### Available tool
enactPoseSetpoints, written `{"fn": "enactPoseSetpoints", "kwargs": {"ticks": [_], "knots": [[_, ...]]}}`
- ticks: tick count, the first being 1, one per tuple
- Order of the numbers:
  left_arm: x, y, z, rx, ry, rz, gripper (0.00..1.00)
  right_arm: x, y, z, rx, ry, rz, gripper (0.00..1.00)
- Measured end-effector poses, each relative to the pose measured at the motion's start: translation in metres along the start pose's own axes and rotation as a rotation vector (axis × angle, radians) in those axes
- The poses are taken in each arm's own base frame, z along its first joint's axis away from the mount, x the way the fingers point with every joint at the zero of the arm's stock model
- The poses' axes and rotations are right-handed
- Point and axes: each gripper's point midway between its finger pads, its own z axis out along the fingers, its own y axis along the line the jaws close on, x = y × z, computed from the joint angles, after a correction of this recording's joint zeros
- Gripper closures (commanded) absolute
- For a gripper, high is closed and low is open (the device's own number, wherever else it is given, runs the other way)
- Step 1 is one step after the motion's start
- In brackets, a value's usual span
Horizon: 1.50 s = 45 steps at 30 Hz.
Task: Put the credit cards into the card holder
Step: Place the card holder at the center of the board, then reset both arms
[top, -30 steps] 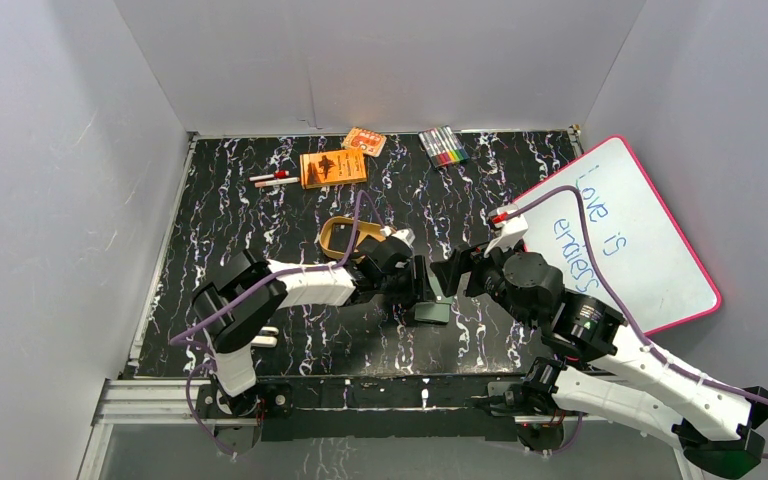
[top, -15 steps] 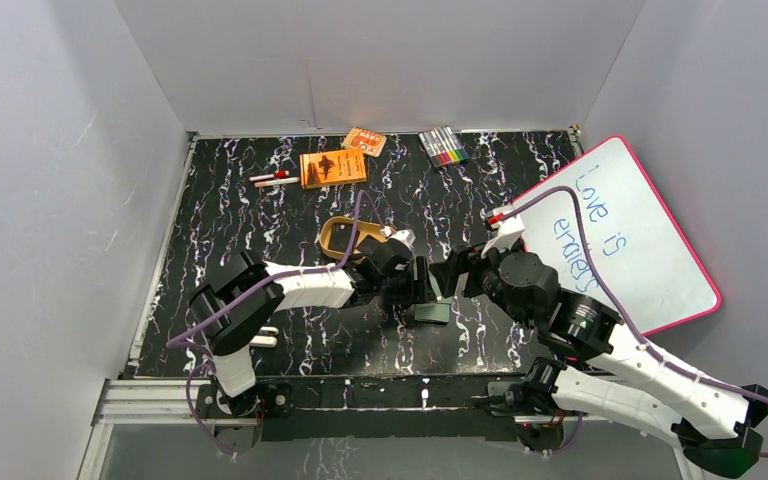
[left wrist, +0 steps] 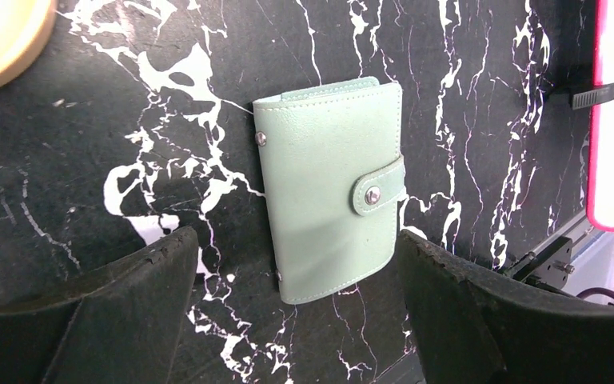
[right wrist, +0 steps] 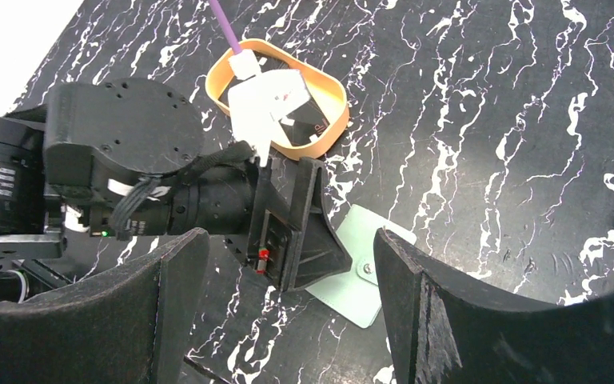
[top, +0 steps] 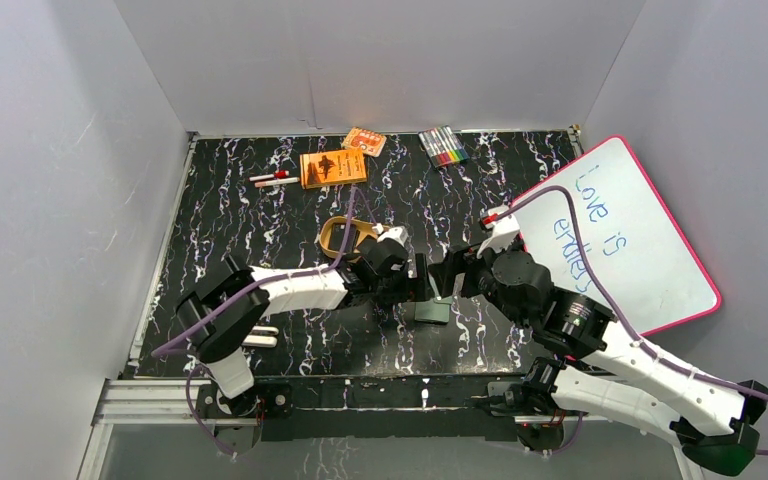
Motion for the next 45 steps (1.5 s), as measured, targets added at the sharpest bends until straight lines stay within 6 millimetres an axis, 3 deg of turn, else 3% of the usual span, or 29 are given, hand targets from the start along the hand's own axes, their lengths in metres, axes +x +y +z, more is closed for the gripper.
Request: {"fn": "enactPoseSetpoints", "kwargs": {"ticks": [5,8,13,15,19,23,27,30,32,34,36,39,42,45], "knots": [[-0.010,-0.004,-0.016,-0.003,-0.030,-0.001,0.10,0.002,-0.003,0.002,0.017,0.005,-0.004,0.17],[-0.021,-0.012,-0.035,0.014,-0.065,-0.002,0.10,0.005,-0.006,0.005,0.040,0.013,-0.013,0.16],[-0.047,-0.023,-0.094,0.043,-0.170,-0.011,0.08,0.007,-0.009,0.009,0.069,0.023,-0.020,0.13],[-0.056,-0.017,-0.121,0.031,-0.231,-0.029,0.08,0.003,-0.008,0.010,0.076,0.012,-0.004,0.03],[-0.065,0.022,-0.172,-0.100,-0.351,-0.125,0.08,0.000,-0.006,0.021,0.113,-0.002,0.049,0.01],[-0.056,0.077,-0.199,-0.341,-0.413,-0.297,0.09,0.001,-0.001,0.046,0.193,0.043,0.085,0.01],[-0.041,0.123,-0.216,-0.565,-0.442,-0.389,0.10,0.013,-0.003,0.086,0.281,0.188,0.092,0.01],[-0.036,0.137,-0.225,-0.635,-0.453,-0.395,0.07,0.009,-0.032,0.119,0.337,0.263,0.159,0.01],[-0.040,0.138,-0.232,-0.657,-0.459,-0.376,0.04,0.007,-0.053,0.126,0.376,0.276,0.165,0.01],[-0.050,0.131,-0.240,-0.651,-0.480,-0.358,0.05,0.004,-0.055,0.126,0.359,0.278,0.136,0.02],[-0.065,0.120,-0.247,-0.629,-0.491,-0.285,0.05,-0.006,-0.049,0.125,0.319,0.252,0.109,0.01],[-0.092,0.099,-0.260,-0.587,-0.526,-0.155,0.06,-0.039,-0.037,0.122,0.265,0.168,0.063,0.02],[-0.131,0.071,-0.284,-0.563,-0.598,-0.036,0.06,-0.098,-0.024,0.117,0.235,0.037,0.022,0.02],[-0.180,0.030,-0.321,-0.515,-0.699,0.058,0.06,-0.178,-0.009,0.097,0.242,-0.162,-0.050,0.01]]}}
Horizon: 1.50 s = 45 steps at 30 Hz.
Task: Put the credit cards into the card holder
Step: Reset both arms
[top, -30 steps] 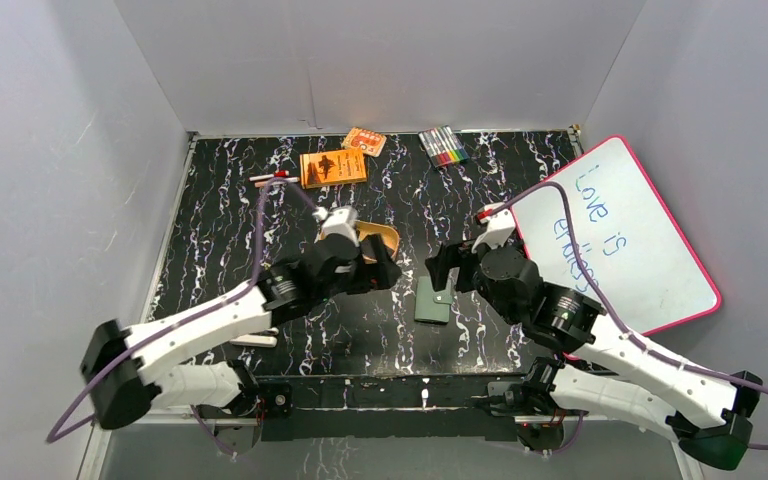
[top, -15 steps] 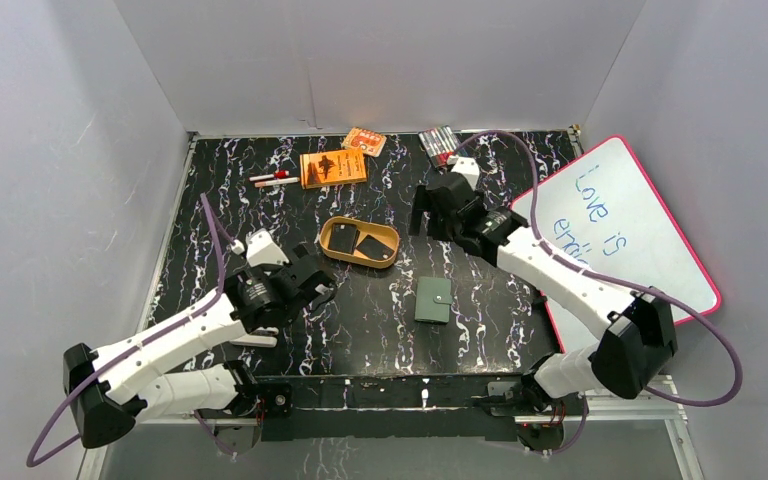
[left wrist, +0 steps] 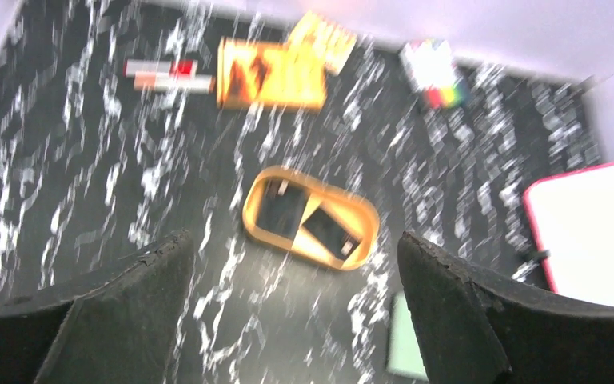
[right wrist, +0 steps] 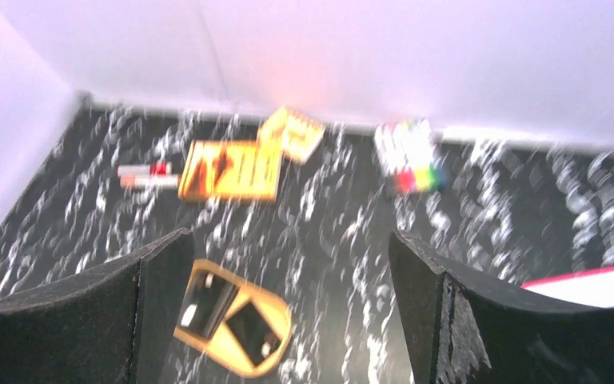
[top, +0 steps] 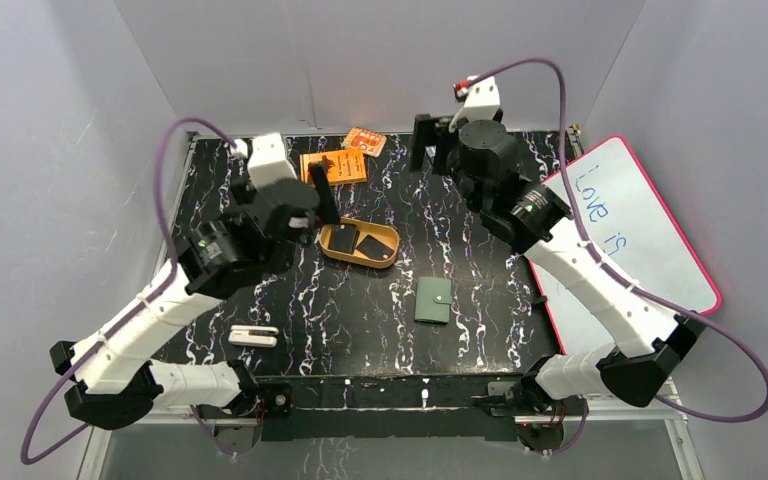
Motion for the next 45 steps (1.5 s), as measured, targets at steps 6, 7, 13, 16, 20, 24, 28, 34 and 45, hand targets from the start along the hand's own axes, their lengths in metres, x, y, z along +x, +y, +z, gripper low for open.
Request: {"fn": "enactPoseSetpoints", "kwargs": {"ticks": [6,7,13,16,20,24,28,34,45], "knots": [[-0.109,-0.022,-0.025,0.103,-0.192,-0.001,0.05,-0.113,0.059,-0.041,0.041,-0.330,-0.192,0.01],[-0.122,-0.019,-0.023,0.103,-0.205,-0.010,0.05,-0.121,0.065,-0.043,0.056,-0.351,-0.214,0.01],[-0.128,-0.006,0.028,0.076,-0.143,-0.054,0.07,-0.094,0.059,-0.028,0.109,-0.303,-0.373,0.01],[-0.096,-0.009,0.064,0.088,-0.033,-0.052,0.06,-0.073,0.060,-0.030,0.041,-0.275,-0.394,0.01],[-0.049,-0.012,0.079,0.148,0.066,-0.025,0.05,-0.058,0.043,-0.064,-0.060,-0.288,-0.367,0.01],[-0.055,-0.003,0.045,0.239,-0.019,-0.036,0.05,-0.069,0.004,-0.115,-0.085,-0.377,-0.266,0.01],[-0.106,0.025,-0.025,0.315,-0.273,-0.133,0.05,-0.070,-0.035,-0.148,-0.042,-0.439,-0.165,0.01],[-0.152,0.062,-0.083,0.288,-0.467,-0.237,0.05,-0.062,-0.044,-0.145,0.013,-0.404,-0.143,0.01],[-0.163,0.051,-0.059,0.204,-0.400,-0.164,0.06,-0.164,-0.009,-0.172,-0.125,-0.554,-0.038,0.01]]}}
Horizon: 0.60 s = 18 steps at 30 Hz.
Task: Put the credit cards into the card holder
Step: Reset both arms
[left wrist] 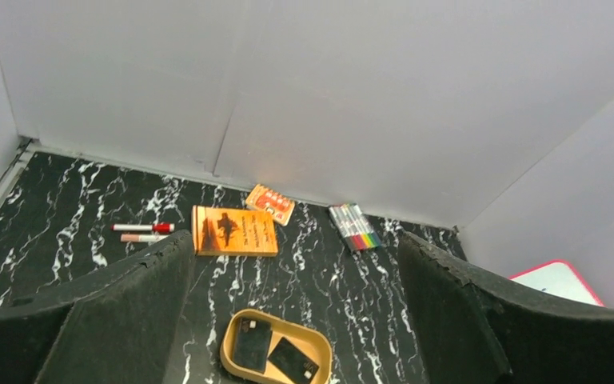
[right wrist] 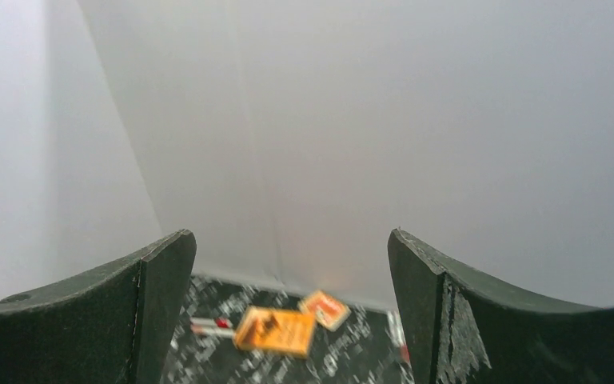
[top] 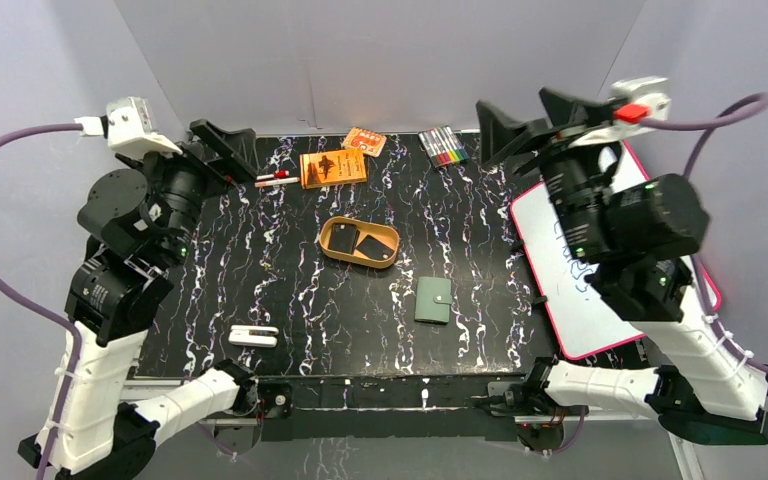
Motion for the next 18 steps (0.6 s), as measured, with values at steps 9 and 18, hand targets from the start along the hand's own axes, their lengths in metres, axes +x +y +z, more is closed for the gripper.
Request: {"fn": "enactPoseSetpoints", "kwargs": {"ticks": [9,18], "knots": [[-0.039,-0.022,-0.005,0.072,-0.063,-0.017,0.06,-0.095,0.029,0.028,-0.097,-0.229,0.117,0.01],[-0.045,-0.044,0.007,0.117,-0.067,0.029,0.06,-0.082,0.082,0.076,-0.140,-0.275,-0.031,0.01]]}}
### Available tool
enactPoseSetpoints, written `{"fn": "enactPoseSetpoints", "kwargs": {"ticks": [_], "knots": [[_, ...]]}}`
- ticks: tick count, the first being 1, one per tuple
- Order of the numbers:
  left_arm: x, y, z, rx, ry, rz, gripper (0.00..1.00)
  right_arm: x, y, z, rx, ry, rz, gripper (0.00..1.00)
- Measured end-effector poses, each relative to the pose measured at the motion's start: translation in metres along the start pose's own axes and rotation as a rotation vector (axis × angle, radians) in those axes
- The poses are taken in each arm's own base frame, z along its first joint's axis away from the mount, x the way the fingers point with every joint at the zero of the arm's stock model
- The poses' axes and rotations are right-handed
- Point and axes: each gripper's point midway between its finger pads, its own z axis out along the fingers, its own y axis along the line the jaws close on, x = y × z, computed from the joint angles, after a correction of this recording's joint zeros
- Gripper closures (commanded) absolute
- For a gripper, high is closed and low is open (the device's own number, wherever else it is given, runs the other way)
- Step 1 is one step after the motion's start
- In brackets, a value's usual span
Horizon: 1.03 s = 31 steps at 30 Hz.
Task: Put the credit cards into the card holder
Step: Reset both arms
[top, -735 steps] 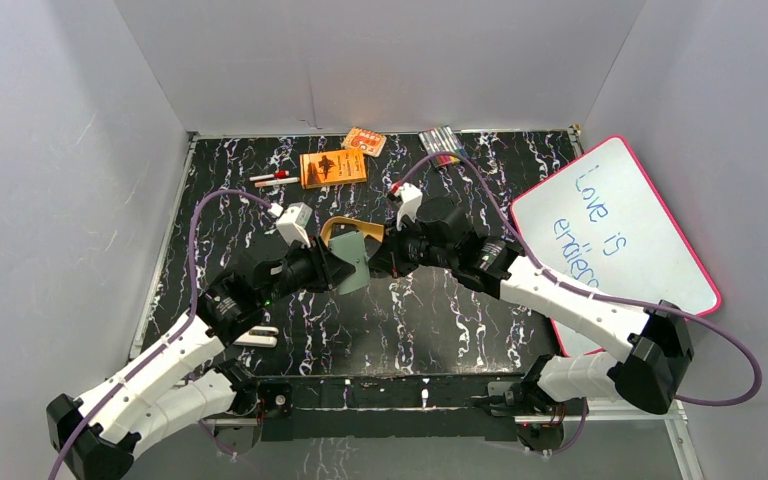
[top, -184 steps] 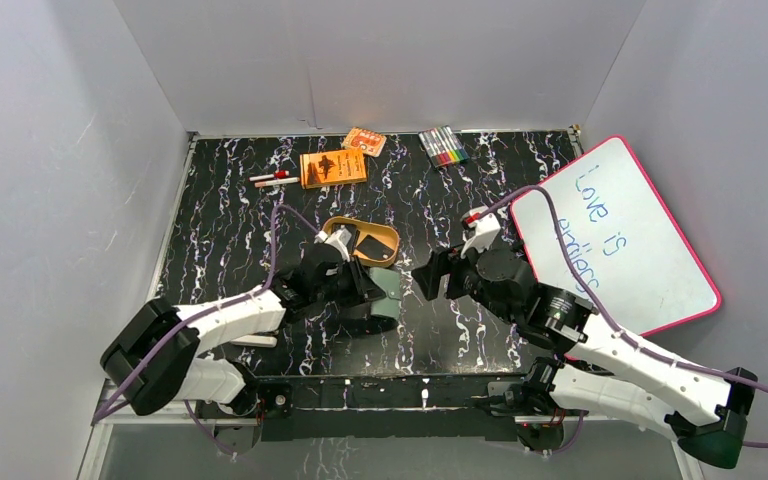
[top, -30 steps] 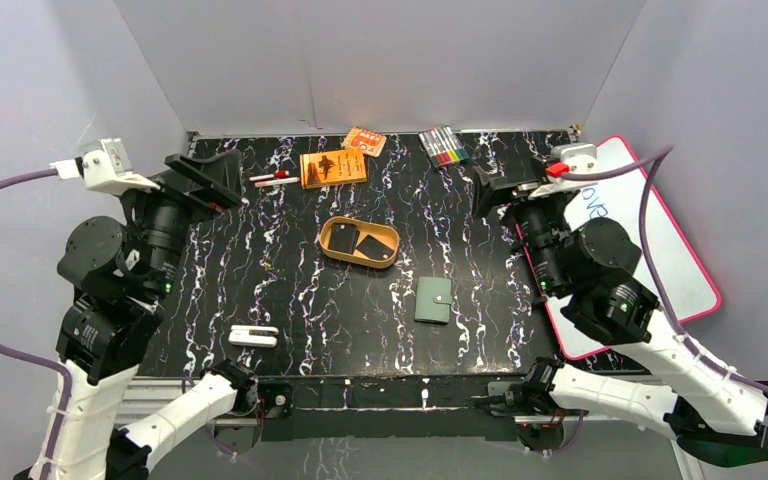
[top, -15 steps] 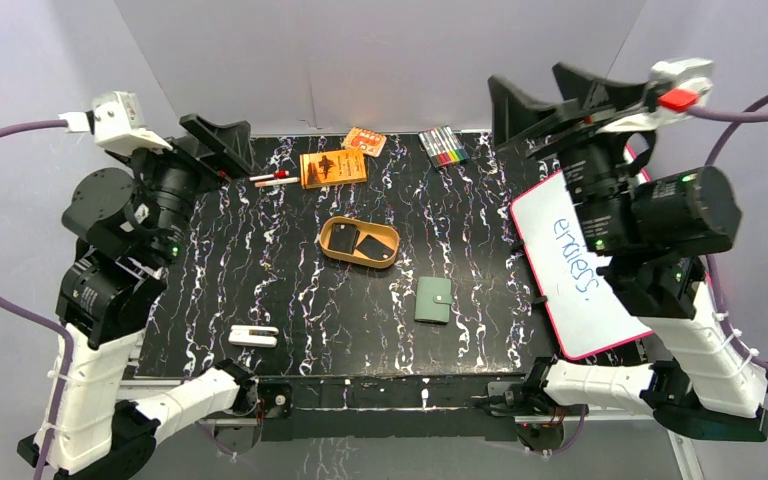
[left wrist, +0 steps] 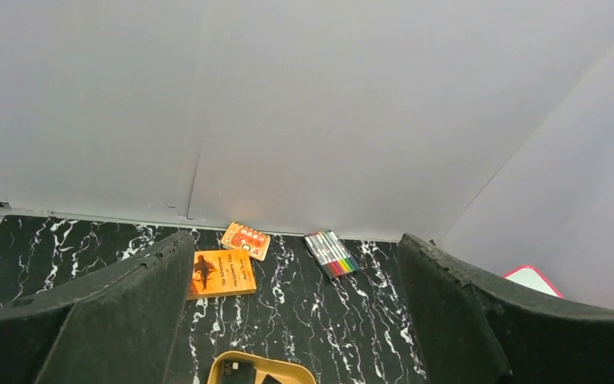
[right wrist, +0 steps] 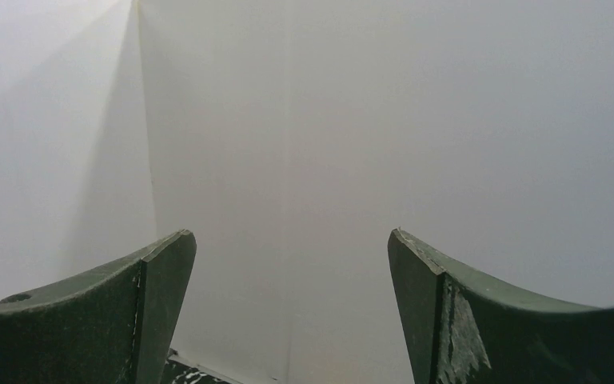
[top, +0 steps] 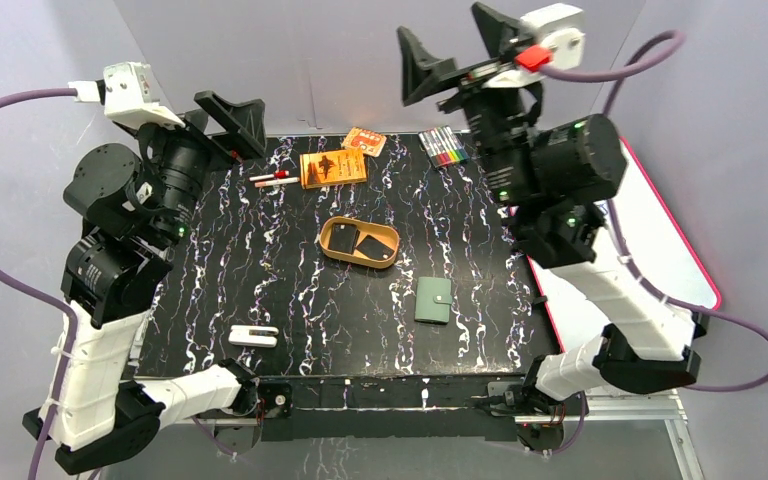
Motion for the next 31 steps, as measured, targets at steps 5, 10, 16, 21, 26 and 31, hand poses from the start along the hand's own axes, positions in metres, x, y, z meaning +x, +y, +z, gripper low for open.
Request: {"fn": "enactPoseSetpoints", "kwargs": {"ticks": [5,10,16,21,26,31], "knots": [[0.000,-0.001,0.001,-0.002,-0.007,0.027,0.06,0.016,0.021,0.004,0.055,0.018,-0.120,0.01],[0.000,0.002,-0.003,-0.004,-0.015,0.042,0.06,0.061,0.020,-0.017,0.074,0.134,-0.182,0.01],[-0.001,-0.003,-0.008,0.019,-0.016,0.047,0.06,0.057,0.006,-0.040,0.064,0.169,-0.114,0.01],[-0.003,-0.005,-0.008,0.025,-0.019,0.044,0.06,0.029,-0.011,-0.051,0.068,0.120,-0.047,0.02],[-0.003,-0.005,-0.008,0.025,-0.021,0.043,0.06,0.022,-0.011,-0.055,0.043,0.093,-0.025,0.01],[-0.003,-0.005,-0.008,0.023,-0.022,0.042,0.06,0.029,0.003,-0.065,-0.050,0.081,-0.028,0.01]]}}
